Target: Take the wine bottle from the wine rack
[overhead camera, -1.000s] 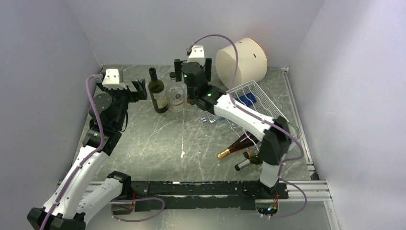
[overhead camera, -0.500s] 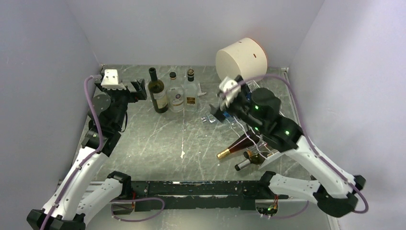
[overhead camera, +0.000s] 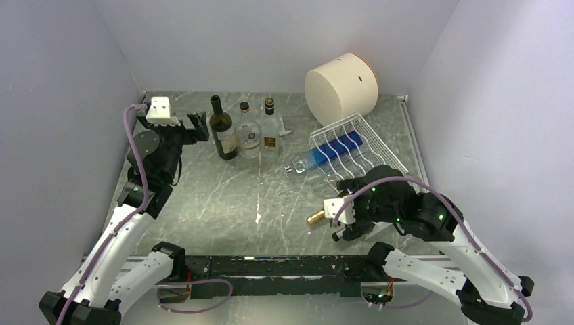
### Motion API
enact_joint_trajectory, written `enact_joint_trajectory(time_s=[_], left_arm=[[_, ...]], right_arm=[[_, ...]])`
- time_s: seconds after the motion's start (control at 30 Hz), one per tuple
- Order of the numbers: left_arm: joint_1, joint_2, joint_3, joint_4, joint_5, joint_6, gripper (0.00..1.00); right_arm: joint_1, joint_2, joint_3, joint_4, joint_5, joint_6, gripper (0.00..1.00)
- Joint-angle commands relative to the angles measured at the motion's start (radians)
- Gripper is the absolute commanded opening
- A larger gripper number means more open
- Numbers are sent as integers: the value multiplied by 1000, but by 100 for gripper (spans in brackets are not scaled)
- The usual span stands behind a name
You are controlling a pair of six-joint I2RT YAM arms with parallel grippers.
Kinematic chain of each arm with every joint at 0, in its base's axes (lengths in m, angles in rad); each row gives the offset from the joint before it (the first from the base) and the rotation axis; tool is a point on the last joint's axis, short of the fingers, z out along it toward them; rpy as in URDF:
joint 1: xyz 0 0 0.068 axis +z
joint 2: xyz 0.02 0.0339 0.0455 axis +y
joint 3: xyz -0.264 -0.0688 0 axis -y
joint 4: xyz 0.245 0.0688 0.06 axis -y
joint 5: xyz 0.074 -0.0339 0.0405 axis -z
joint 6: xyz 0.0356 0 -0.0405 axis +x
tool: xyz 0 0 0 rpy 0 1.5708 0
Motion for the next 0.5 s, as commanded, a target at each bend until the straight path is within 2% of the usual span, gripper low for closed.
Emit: enact_joint_trajectory(time_s=[0.0, 0.27, 0.47], left_arm=[[5, 11, 32, 9, 0, 1, 99], [5, 25, 32, 6, 11, -11, 99], [4, 30, 30, 9, 3, -7, 99]], right_arm=[[9, -27, -27, -161, 4, -80, 92], [11, -56, -107, -180, 35, -109, 90], [11, -50, -180, -174, 120, -146, 88]])
